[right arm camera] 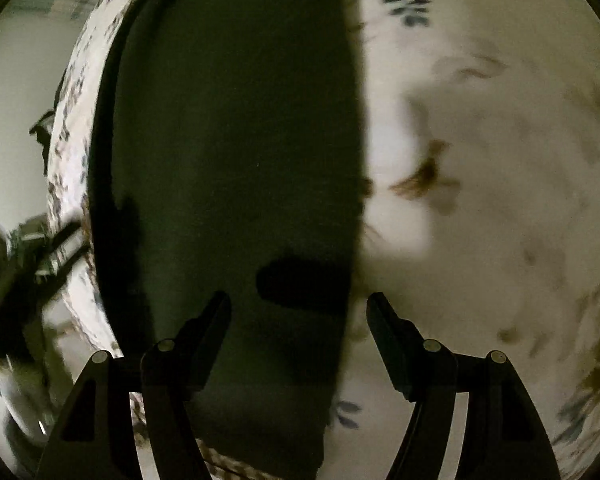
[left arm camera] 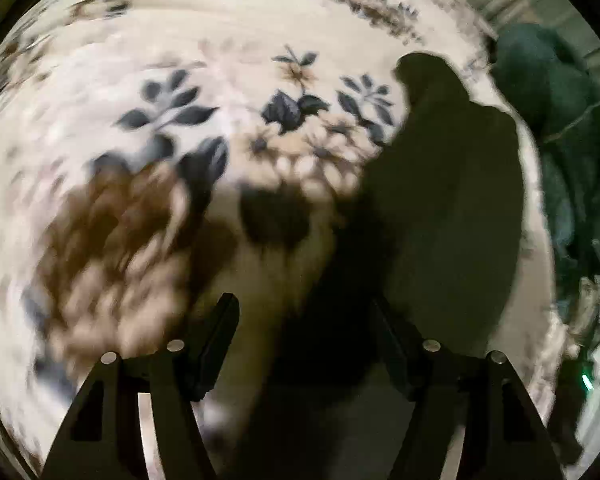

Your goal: Fold small clothes

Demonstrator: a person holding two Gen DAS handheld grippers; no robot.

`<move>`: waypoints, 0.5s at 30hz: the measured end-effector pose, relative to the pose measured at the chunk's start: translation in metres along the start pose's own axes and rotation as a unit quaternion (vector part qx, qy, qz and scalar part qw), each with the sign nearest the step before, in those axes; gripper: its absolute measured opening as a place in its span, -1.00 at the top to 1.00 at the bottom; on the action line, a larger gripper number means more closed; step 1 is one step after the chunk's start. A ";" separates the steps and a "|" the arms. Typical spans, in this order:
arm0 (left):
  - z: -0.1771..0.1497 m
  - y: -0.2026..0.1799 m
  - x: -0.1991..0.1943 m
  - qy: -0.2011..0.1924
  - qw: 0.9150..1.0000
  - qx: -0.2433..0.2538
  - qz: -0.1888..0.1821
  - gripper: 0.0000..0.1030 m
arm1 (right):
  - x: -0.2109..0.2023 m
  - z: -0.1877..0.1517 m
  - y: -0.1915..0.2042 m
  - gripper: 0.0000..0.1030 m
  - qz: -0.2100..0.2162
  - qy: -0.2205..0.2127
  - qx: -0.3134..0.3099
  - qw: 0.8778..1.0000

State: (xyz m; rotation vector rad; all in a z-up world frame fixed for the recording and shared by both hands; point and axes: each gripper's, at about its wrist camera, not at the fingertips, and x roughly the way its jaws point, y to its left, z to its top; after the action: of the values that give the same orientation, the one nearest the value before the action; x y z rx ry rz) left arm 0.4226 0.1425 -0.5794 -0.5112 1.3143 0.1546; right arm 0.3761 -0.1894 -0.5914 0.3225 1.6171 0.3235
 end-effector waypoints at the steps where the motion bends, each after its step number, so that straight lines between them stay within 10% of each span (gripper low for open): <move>1: 0.010 0.007 0.011 0.008 1.000 -0.009 0.019 -0.25 | 0.000 0.000 -0.004 -0.40 -0.007 -0.002 -0.002 1.000; 9: 0.066 0.017 -0.010 0.007 0.996 -0.042 -0.072 -0.25 | -0.022 0.022 -0.019 -0.40 0.012 -0.028 0.054 0.998; 15: 0.176 -0.070 0.032 0.011 0.991 0.027 -0.132 -0.25 | -0.064 0.136 -0.043 -0.40 0.031 -0.109 0.095 0.989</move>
State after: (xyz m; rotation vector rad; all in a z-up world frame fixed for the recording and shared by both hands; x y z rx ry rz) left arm 0.6134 0.1527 -0.5619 -0.6369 1.2551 -0.1055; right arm 0.5156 -0.2521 -0.5593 0.5370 1.4262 0.1734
